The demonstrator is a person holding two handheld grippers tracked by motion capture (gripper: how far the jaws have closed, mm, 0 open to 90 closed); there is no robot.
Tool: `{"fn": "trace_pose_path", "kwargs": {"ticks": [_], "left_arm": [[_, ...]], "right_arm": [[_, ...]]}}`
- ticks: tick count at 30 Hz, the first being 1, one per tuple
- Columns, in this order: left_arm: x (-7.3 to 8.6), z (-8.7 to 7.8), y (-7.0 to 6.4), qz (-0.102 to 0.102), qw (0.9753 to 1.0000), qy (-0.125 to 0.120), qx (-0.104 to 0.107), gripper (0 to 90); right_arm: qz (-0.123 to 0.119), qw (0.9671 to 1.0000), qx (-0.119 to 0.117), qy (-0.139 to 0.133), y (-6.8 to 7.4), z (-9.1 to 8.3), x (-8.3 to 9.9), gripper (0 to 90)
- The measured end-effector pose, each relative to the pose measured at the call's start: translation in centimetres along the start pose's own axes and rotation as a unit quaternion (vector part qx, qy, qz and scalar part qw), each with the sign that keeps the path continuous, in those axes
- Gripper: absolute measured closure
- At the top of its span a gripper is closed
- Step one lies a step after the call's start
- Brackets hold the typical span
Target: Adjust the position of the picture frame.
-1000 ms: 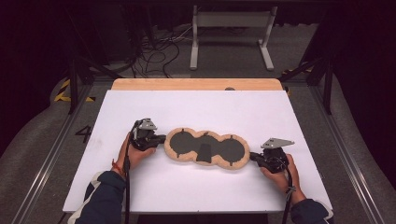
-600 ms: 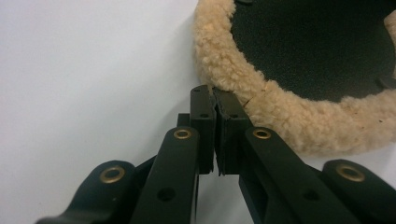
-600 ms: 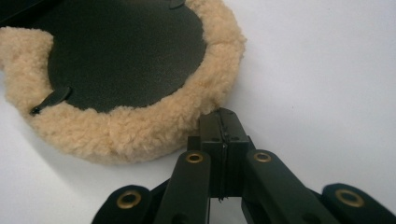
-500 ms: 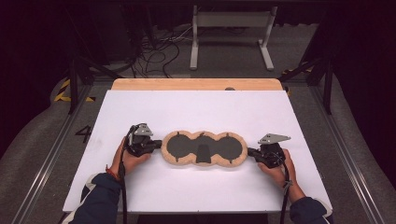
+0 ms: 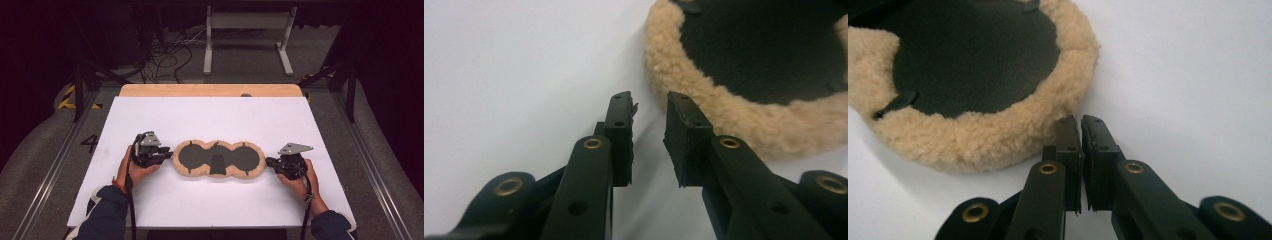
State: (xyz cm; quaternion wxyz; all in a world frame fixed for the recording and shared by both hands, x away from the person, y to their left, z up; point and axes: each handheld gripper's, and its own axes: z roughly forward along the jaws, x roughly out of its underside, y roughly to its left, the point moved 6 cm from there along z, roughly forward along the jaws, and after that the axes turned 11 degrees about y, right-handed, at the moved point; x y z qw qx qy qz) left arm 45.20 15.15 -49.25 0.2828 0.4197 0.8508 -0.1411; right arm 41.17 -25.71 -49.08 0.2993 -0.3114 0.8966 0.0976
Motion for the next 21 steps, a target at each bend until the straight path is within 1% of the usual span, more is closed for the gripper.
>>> {"fn": "trace_pose_path", "kwargs": {"ticks": [3, 4, 5, 6, 7, 8, 9, 10, 11, 12, 13, 15, 18, 19, 21], "left_arm": [[0.1, -1.4, -0.4, 0.009, 0.9997, -0.024, -0.002, 68.4], [0.2, -1.9, -0.5, 0.008, 0.9995, -0.03, -0.003, 66.6], [0.2, -1.9, -0.5, 0.008, 0.9995, -0.03, -0.003, 65.4], [0.4, -2.8, -0.8, 0.008, 0.999, -0.044, 0.002, 63.0], [0.6, -3.2, -1.0, 0.008, 0.9987, -0.05, -0.004, 59.5], [0.6, -3.2, -1.0, 0.008, 0.9987, -0.05, -0.004, 55.6], [1.2, -3.8, -1.3, 0.012, 0.9982, -0.056, -0.019, 52.7], [1.2, -3.8, -1.3, 0.012, 0.9982, -0.056, -0.019, 50.8], [1.6, -4.1, -1.6, 0.014, 0.998, -0.057, -0.023, 46.7], [1.9, -4.3, -1.8, 0.013, 0.9977, -0.061, -0.025, 43.4], [2.3, -4.5, -2.1, 0.012, 0.9976, -0.063, -0.024, 43.4], [3.2, -4.7, -2.6, 0.012, 0.9977, -0.062, -0.024, 37.1], [4.4, -5.0, -3.4, 0.001, 0.9979, -0.06, -0.026, 28.6], [4.9, -5.3, -3.7, 0.0, 0.9977, -0.061, -0.028, 28.0], [5.2, -5.5, -3.9, -0.002, 0.9976, -0.064, -0.028, 26.7]], "right_arm": [[-0.002, 1.0, -0.002, -0.009, 0.0, -0.5, 0.0, 83.5], [-0.002, 0.9999, -0.003, -0.01, 0.1, -0.6, 0.1, 82.3], [-0.003, 0.9999, -0.004, -0.012, 0.1, -0.7, 0.1, 81.3], [-0.002, 0.9999, -0.005, -0.014, 0.2, -0.9, 0.2, 80.0], [-0.002, 0.9998, -0.008, -0.017, 0.2, -1.1, 0.3, 78.8], [-0.002, 0.9997, -0.012, -0.02, 0.3, -1.3, 0.3, 77.8], [-0.002, 0.9997, -0.013, -0.022, 0.4, -1.6, 0.4, 76.4], [-0.002, 0.9997, -0.013, -0.022, 0.4, -1.6, 0.4, 76.4], [-0.001, 0.9995, -0.019, -0.025, 0.5, -2.0, 0.5, 73.6], [-0.003, 0.9994, -0.022, -0.026, 0.6, -2.2, 0.6, 72.2], [-0.003, 0.9994, -0.022, -0.026, 0.6, -2.2, 0.6, 72.2], [-0.01, 0.9992, -0.025, -0.029, 0.9, -2.6, 0.5, 68.5], [-0.016, 0.9986, -0.033, -0.039, 1.4, -3.0, 0.2, 64.3], [-0.017, 0.9984, -0.034, -0.042, 1.5, -3.1, 0.1, 63.9], [-0.018, 0.9982, -0.036, -0.045, 1.8, -3.2, 0.0, 62.3]]}}
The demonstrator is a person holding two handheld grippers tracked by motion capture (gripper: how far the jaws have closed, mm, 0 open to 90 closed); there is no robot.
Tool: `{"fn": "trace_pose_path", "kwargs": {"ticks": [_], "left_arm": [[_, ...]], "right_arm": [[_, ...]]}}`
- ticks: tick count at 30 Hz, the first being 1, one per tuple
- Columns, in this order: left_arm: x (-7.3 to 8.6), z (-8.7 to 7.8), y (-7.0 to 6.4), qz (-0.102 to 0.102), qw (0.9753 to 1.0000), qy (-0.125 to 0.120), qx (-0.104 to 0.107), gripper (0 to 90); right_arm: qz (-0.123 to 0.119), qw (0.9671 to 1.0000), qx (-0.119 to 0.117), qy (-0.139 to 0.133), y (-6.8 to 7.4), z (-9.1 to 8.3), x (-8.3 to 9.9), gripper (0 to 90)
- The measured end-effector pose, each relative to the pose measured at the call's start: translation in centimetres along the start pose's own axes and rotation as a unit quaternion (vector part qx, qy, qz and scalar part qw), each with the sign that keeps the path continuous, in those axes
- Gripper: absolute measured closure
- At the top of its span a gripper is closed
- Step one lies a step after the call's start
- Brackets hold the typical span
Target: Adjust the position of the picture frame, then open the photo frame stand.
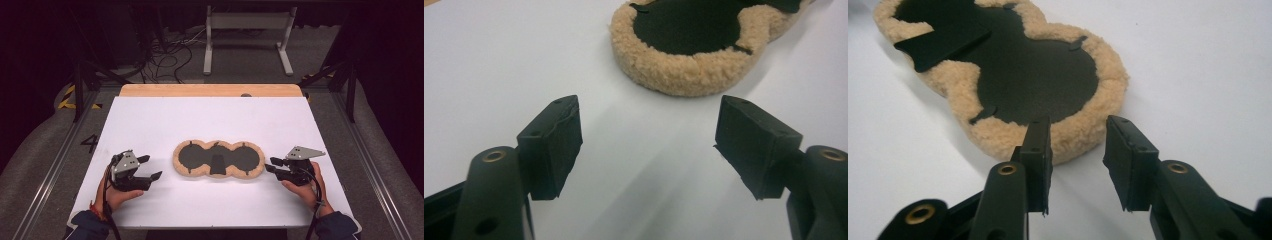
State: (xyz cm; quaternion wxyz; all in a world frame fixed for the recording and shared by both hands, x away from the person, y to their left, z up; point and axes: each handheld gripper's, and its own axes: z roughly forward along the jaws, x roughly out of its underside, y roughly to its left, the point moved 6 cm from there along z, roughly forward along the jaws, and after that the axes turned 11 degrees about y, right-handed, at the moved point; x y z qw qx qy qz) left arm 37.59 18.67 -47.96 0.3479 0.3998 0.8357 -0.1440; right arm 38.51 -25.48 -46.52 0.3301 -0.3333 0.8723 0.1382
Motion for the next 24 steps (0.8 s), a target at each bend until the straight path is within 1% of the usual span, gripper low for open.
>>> {"fn": "trace_pose_path", "kwargs": {"ticks": [1, 3, 5, 6, 8, 9, 10, 11, 12, 13, 14, 16, 17, 18, 20, 22, 23, 24], "left_arm": [[0.2, -0.1, -0.2, -0.001, 1.0, -0.002, 0.002, 25.5], [0.6, -0.4, -0.6, -0.003, 1.0, -0.001, -0.003, 24.8], [1.1, -0.5, -1.1, 0.0, 1.0, 0.003, 0.001, 24.0], [1.4, -0.5, -1.3, -0.002, 1.0, 0.006, 0.002, 23.5], [1.9, -0.5, -1.7, 0.002, 0.9999, 0.011, 0.004, 22.9], [2.1, -0.5, -1.8, -0.001, 0.9999, 0.013, 0.006, 22.4], [2.2, -0.5, -1.8, 0.002, 0.9999, 0.015, 0.007, 21.9], [2.3, -0.6, -1.8, -0.002, 0.9999, 0.016, 0.006, 21.1], [2.3, -0.6, -1.8, -0.002, 0.9999, 0.016, 0.006, 21.0], [2.3, -0.6, -1.7, -0.005, 0.9999, 0.014, 0.005, 21.0], [2.3, -0.5, -1.6, -0.01, 0.9998, 0.014, 0.003, 20.7], [2.4, -0.5, -1.5, -0.011, 0.9998, 0.016, 0.003, 20.4], [2.4, -0.5, -1.5, -0.011, 0.9998, 0.016, 0.003, 20.3], [2.4, -0.5, -1.5, -0.011, 0.9998, 0.016, 0.002, 20.3], [2.4, -0.4, -1.5, -0.009, 0.9998, 0.018, 0.004, 20.3], [2.4, -0.3, -1.6, -0.009, 0.9997, 0.021, 0.005, 20.1], [2.4, -0.2, -1.6, -0.009, 0.9996, 0.027, 0.003, 20.1], [2.4, -0.1, -1.7, -0.005, 0.9996, 0.027, 0.004, 20.1]], "right_arm": [[0.0, 1.0, -0.001, -0.001, 0.2, -0.1, -0.1, 60.9], [-0.004, 1.0, -0.001, -0.002, 0.5, -0.2, -0.2, 60.2], [-0.005, 1.0, -0.002, -0.004, 0.8, -0.3, -0.2, 59.5], [-0.005, 1.0, -0.005, -0.006, 1.1, -0.4, -0.3, 59.0], [-0.006, 0.9999, -0.007, -0.008, 1.5, -0.5, -0.5, 58.9], [-0.009, 0.9999, -0.011, -0.008, 1.9, -0.6, -0.5, 58.9], [-0.012, 0.9998, -0.015, -0.009, 2.2, -0.7, -0.7, 58.9], [-0.013, 0.9997, -0.02, -0.01, 2.5, -0.6, -0.8, 58.9], [-0.013, 0.9995, -0.027, -0.01, 2.8, -0.5, -0.9, 59.1], [-0.013, 0.9995, -0.027, -0.01, 2.8, -0.5, -0.9, 59.1], [-0.014, 0.9992, -0.036, -0.005, 3.5, -0.1, -1.2, 60.3], [-0.02, 0.9987, -0.047, -0.002, 4.2, 0.2, -1.3, 61.7], [-0.02, 0.9987, -0.047, -0.002, 4.2, 0.2, -1.3, 61.7], [-0.021, 0.9984, -0.052, 0.001, 4.6, 0.5, -1.4, 62.4], [-0.023, 0.9977, -0.064, 0.004, 5.4, 0.9, -1.6, 64.1], [-0.027, 0.9971, -0.069, 0.011, 6.1, 1.4, -1.8, 64.4], [-0.029, 0.9969, -0.073, 0.014, 6.3, 1.5, -1.9, 64.4], [-0.031, 0.9963, -0.078, 0.017, 6.7, 1.9, -2.0, 64.3]]}}
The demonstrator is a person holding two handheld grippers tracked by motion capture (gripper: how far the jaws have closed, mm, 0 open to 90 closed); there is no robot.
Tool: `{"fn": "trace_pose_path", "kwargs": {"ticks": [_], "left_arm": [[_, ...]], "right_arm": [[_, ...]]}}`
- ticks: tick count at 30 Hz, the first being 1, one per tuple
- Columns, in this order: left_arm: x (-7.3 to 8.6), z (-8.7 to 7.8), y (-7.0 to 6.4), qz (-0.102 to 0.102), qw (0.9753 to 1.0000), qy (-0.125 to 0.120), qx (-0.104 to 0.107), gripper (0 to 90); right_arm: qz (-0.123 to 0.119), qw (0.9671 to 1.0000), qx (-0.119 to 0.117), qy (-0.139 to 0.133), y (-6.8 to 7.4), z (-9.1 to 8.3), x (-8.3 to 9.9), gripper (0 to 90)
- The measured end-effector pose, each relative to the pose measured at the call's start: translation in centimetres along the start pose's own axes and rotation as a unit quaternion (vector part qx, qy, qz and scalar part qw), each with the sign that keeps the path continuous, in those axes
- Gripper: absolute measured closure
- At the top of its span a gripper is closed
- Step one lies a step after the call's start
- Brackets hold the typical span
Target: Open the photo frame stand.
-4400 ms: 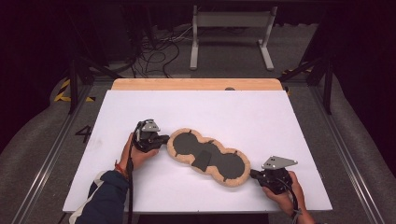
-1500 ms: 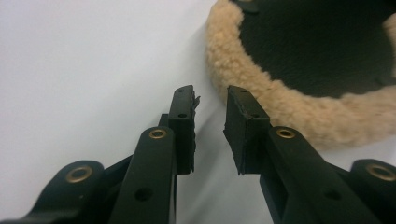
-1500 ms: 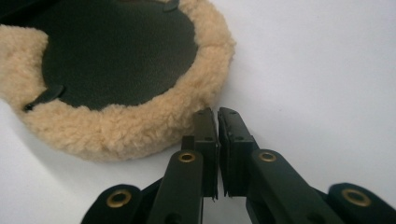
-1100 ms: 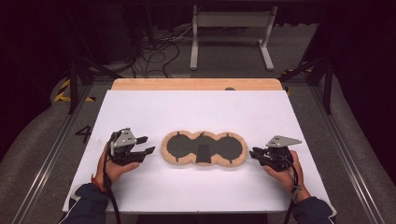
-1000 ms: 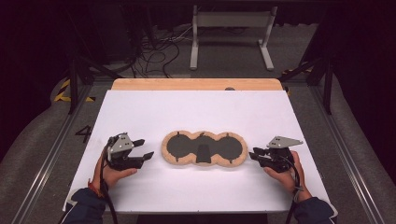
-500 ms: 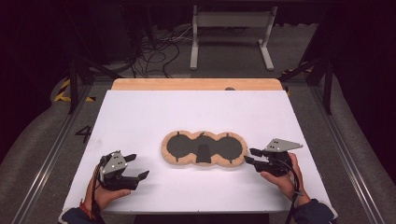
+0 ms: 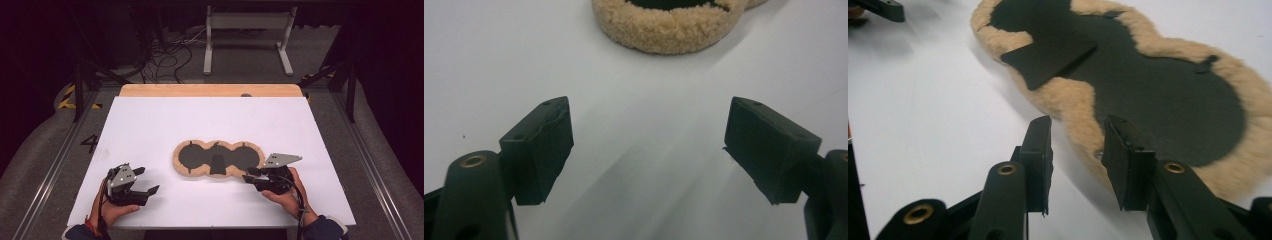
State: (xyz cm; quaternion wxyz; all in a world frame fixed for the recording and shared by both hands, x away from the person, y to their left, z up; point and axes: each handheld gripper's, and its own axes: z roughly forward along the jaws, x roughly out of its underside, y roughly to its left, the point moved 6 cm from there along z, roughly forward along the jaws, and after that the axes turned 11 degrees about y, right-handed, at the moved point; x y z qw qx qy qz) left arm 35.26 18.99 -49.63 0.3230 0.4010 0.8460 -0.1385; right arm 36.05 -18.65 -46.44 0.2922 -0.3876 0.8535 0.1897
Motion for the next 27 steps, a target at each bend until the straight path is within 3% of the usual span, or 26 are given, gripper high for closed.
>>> {"fn": "trace_pose_path", "kwargs": {"ticks": [4, 7, 9, 19, 22, 27], "left_arm": [[-0.2, 0.1, -0.1, 0.002, 1.0, 0.003, -0.004, 20.1], [-0.1, 0.3, -0.2, 0.004, 1.0, 0.008, -0.002, 19.8], [0.0, 0.4, -0.2, 0.002, 0.9999, 0.01, -0.002, 19.8], [-0.2, 0.7, -0.4, 0.011, 0.9998, 0.013, 0.004, 19.5], [-0.2, 0.7, -0.3, 0.006, 0.9999, 0.011, 0.006, 18.8], [-0.5, 1.1, -0.2, 0.002, 0.9999, 0.014, 0.01, 18.5]], "right_arm": [[0.001, 0.9997, -0.01, 0.021, 0.6, 1.4, -0.4, 63.2], [0.019, 0.9991, -0.031, 0.022, 0.8, 2.2, -0.9, 63.2], [0.03, 0.9978, -0.054, 0.025, 1.1, 2.6, -1.2, 63.0], [0.051, 0.9913, -0.108, 0.054, 2.1, 5.0, -2.4, 56.1], [0.08, 0.9867, -0.134, 0.046, 1.9, 5.1, -2.8, 53.7], [0.148, 0.972, -0.18, 0.025, 1.0, 4.7, -3.0, 48.0]]}}
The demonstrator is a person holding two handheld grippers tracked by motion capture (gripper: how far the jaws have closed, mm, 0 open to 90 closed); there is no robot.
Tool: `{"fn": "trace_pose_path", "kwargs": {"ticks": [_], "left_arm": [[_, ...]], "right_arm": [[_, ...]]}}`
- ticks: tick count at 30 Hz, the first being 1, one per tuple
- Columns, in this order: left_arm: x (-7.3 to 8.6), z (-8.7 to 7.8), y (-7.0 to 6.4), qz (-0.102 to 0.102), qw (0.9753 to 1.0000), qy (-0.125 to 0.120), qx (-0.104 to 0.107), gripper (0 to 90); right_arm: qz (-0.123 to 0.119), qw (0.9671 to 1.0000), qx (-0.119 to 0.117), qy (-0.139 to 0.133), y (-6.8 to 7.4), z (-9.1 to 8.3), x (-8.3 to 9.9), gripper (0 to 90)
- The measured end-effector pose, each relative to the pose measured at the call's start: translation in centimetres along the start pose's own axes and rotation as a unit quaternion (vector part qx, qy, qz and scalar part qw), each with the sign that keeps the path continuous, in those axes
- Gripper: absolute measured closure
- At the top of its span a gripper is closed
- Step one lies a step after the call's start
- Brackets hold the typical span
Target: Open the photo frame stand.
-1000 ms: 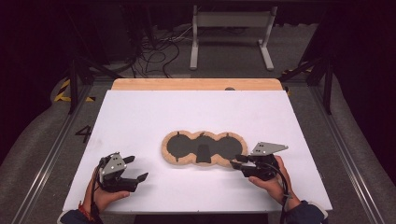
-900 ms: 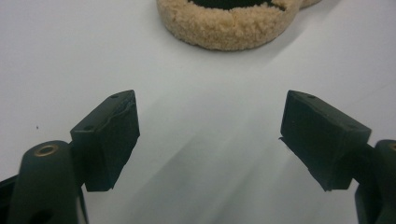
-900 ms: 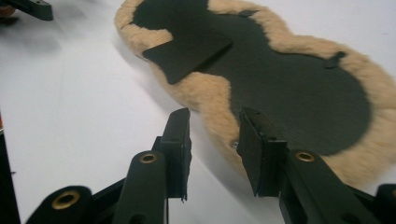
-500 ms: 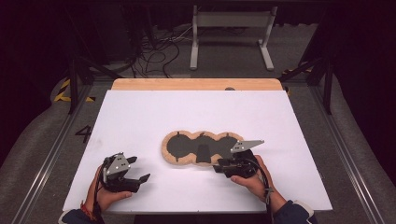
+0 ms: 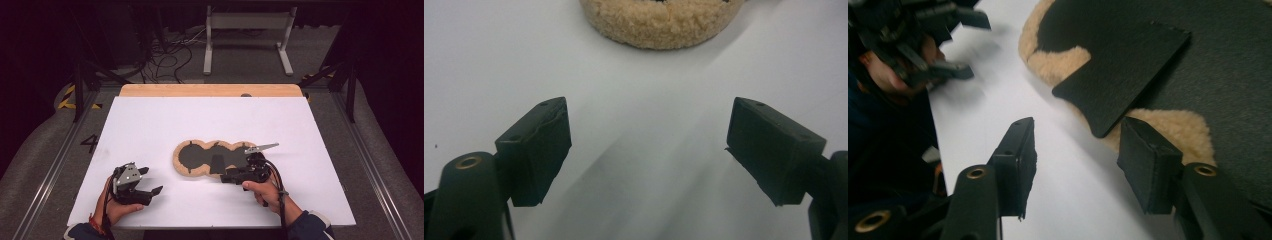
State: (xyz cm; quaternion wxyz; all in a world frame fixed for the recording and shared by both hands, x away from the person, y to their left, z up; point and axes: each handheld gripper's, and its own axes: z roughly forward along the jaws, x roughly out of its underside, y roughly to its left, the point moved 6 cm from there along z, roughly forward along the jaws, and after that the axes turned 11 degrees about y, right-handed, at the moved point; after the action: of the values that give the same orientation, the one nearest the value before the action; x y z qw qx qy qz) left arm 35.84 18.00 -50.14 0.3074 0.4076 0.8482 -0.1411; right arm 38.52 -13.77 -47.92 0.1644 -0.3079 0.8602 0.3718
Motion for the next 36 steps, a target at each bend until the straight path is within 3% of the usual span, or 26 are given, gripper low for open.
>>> {"fn": "trace_pose_path", "kwargs": {"ticks": [6, 7, 9, 12, 14, 21, 25, 29, 30, 31, 33, 34, 36], "left_arm": [[-0.4, 0.8, 0.0, -0.017, 0.9998, 0.007, 0.008, 18.3], [-0.4, 0.8, 0.0, -0.017, 0.9998, 0.007, 0.008, 18.3], [-0.5, 0.9, 0.1, -0.019, 0.9998, 0.009, 0.005, 18.3], [-0.5, 0.8, 0.0, -0.019, 0.9998, 0.006, 0.008, 17.7], [-0.4, 0.7, -0.1, -0.019, 0.9998, 0.006, 0.008, 17.4], [-0.7, 0.9, 0.0, -0.018, 0.9998, 0.005, 0.009, 16.9], [-1.4, 1.2, 0.4, -0.019, 0.9998, 0.003, 0.008, 16.9], [-2.4, 1.5, 1.4, -0.047, 0.9986, -0.014, 0.019, 17.0], [-2.4, 1.5, 1.4, -0.047, 0.9986, -0.014, 0.019, 17.0], [-2.5, 1.5, 1.6, -0.056, 0.998, -0.016, 0.024, 16.7], [-2.9, 1.5, 2.1, -0.061, 0.9977, -0.02, 0.024, 16.4], [-3.2, 1.6, 2.3, -0.072, 0.9968, -0.024, 0.026, 16.4], [-3.7, 1.7, 2.8, -0.071, 0.9965, -0.028, 0.032, 16.5]], "right_arm": [[0.08, 0.9956, -0.049, -0.009, -0.3, 0.1, -0.7, 47.0], [0.08, 0.9956, -0.049, -0.009, -0.3, 0.1, -0.7, 47.0], [0.102, 0.9929, -0.06, -0.01, -0.5, 0.1, -0.8, 49.2], [0.103, 0.9935, -0.048, 0.0, -0.2, 0.1, -0.5, 44.7], [0.105, 0.9926, -0.059, 0.011, 0.1, 0.4, 0.0, 43.1], [0.113, 0.99, -0.085, -0.001, 0.2, 0.7, -0.3, 40.7], [0.133, 0.9862, -0.097, -0.017, 0.0, 0.7, -0.7, 41.7], [0.17, 0.9789, -0.109, -0.031, -0.3, 0.6, -1.0, 43.1], [0.17, 0.9789, -0.109, -0.031, -0.3, 0.6, -1.0, 43.1], [0.183, 0.9765, -0.108, -0.035, -0.4, 0.6, -1.2, 47.2], [0.189, 0.975, -0.109, -0.04, -0.6, 0.6, -1.3, 49.6], [0.198, 0.9733, -0.107, -0.045, -1.0, 0.7, -1.4, 56.8], [0.2, 0.9728, -0.106, -0.048, -1.1, 1.0, -1.5, 59.5]]}}
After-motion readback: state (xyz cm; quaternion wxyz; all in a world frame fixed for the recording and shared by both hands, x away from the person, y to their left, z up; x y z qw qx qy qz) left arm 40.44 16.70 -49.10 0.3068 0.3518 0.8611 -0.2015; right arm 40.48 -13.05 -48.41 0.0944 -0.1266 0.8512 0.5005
